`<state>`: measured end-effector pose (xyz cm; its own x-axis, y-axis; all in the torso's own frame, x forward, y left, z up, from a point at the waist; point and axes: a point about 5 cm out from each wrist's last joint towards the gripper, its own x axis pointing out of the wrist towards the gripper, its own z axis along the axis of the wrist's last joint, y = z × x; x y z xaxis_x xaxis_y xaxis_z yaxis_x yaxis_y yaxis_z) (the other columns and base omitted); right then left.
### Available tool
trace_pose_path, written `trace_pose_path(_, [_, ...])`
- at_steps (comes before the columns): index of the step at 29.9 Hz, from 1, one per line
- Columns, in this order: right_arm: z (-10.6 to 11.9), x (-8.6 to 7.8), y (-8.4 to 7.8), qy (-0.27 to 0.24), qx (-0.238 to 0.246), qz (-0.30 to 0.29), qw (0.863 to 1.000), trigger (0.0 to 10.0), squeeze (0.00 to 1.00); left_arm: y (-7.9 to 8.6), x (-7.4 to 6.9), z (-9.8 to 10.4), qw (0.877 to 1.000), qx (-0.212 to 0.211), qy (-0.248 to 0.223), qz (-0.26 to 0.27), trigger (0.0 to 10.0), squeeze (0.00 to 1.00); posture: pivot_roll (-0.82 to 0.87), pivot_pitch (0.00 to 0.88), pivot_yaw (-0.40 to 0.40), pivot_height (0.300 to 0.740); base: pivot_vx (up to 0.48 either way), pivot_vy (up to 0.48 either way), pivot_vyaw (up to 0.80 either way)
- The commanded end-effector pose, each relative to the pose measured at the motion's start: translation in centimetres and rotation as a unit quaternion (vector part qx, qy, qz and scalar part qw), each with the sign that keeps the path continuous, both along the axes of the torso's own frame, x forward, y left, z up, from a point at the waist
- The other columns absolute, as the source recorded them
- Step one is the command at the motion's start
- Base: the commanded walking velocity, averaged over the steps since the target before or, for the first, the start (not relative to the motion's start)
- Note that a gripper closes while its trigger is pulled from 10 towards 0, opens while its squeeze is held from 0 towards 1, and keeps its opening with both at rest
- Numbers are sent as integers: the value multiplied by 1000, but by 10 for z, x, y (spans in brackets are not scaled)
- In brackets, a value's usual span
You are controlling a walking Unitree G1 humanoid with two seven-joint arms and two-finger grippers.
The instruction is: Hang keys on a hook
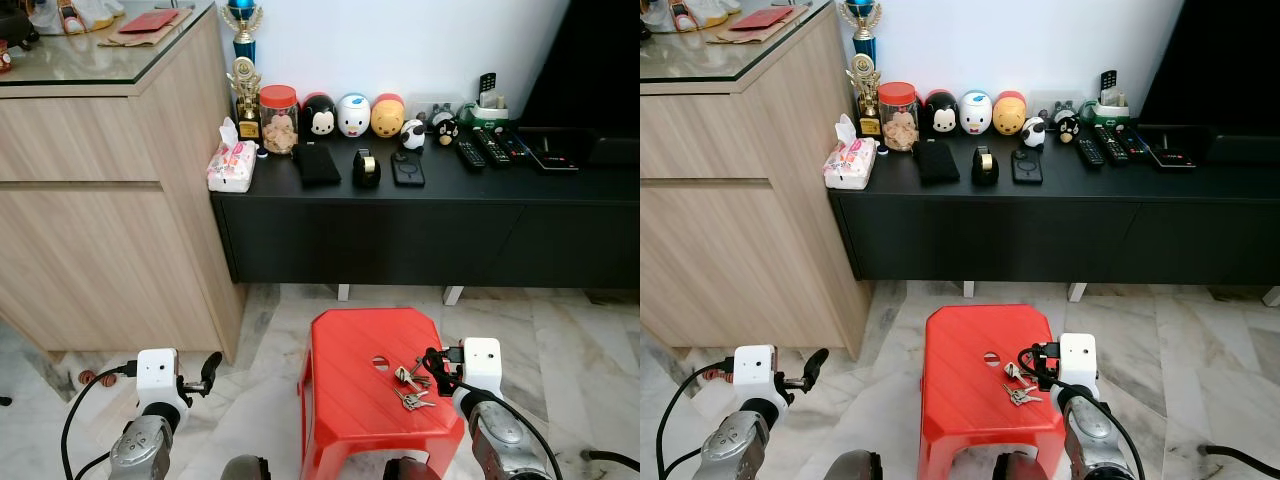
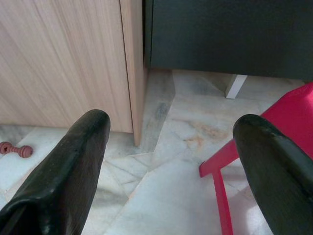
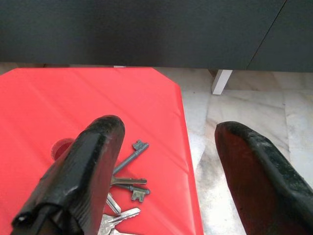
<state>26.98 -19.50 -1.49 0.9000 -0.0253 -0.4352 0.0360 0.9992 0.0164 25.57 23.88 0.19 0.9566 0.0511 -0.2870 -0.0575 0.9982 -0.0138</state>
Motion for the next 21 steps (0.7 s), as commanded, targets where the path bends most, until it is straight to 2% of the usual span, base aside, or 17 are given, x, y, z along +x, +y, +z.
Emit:
trace_pose_path(1, [1,1,-2,2,-6,2,1000,10000,0,-2,2,1,1000,1,-5,-3,10000,0,140,0,-51,627,0,0,0])
trace_pose_path(9, [1,1,-2,2,-6,2,1000,10000,0,-2,2,1,1000,1,-5,-3,10000,0,140,0,-51,627,0,0,0])
trace_pose_path(10, [1,1,-2,3,-12,0,1000,10000,0,-2,2,1,1000,1,-5,-3,10000,0,0,0,0,740,0,0,0])
trace_pose_path(11, [1,2,2,1,2,6,1000,10000,0,-1,3,2,1000,3,-4,-5,10000,0,136,0,-42,740,0,0,0])
trace_pose_path(14, [1,3,8,-1,26,15,1000,10000,0,0,4,2,1000,6,-2,-9,10000,0,136,0,-43,740,0,0,0])
trace_pose_path(21, [0,2,8,0,25,15,1000,10000,0,0,3,2,1000,5,-1,-9,10000,0,135,0,-42,740,0,0,0])
